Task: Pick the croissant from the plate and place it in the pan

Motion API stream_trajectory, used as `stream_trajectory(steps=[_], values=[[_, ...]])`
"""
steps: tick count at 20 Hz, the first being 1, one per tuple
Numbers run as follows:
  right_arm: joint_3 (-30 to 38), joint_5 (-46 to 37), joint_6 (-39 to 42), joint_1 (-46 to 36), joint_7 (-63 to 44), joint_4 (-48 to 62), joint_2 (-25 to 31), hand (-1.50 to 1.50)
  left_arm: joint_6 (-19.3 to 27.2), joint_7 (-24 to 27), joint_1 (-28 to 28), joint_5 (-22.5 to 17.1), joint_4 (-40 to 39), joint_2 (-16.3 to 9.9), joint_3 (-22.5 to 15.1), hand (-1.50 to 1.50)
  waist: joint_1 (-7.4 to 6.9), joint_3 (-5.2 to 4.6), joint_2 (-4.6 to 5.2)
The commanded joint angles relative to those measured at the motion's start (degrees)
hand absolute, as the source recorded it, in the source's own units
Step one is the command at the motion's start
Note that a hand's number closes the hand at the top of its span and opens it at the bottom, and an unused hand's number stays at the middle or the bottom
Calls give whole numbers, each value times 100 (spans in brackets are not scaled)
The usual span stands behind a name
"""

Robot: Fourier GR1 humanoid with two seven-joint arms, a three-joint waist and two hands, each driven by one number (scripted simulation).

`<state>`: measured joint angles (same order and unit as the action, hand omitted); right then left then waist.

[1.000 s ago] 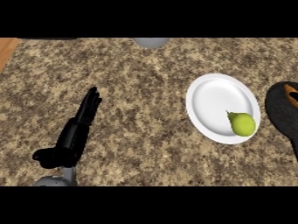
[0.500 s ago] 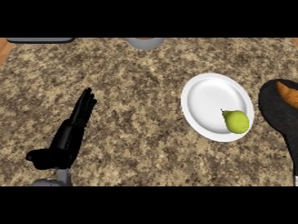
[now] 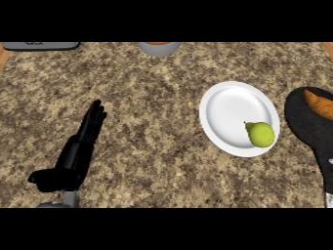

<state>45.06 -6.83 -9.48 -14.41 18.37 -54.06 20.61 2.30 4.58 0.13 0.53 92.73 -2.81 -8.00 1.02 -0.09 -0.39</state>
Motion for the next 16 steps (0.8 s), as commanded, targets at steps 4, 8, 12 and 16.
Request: stream_trajectory(steps=[4, 8, 12, 16], values=[[-292, 397, 628, 1643, -87, -2105, -748, -150, -55, 229, -299, 10, -521, 118, 68, 0, -5, 2, 25], [-549, 357, 273, 1799, -698, -2756, -819, -150, -159, 265, -394, -23, -649, 79, 240, 0, -73, 6, 36], [-587, 461, 302, 2202, -393, -2871, -993, -150, -185, 160, 8, 114, -116, 85, 48, 0, -90, 8, 35], [-642, 425, 459, 2446, -456, -3015, -972, -150, -208, 289, -258, 39, -530, 139, 233, 0, -86, 8, 37]])
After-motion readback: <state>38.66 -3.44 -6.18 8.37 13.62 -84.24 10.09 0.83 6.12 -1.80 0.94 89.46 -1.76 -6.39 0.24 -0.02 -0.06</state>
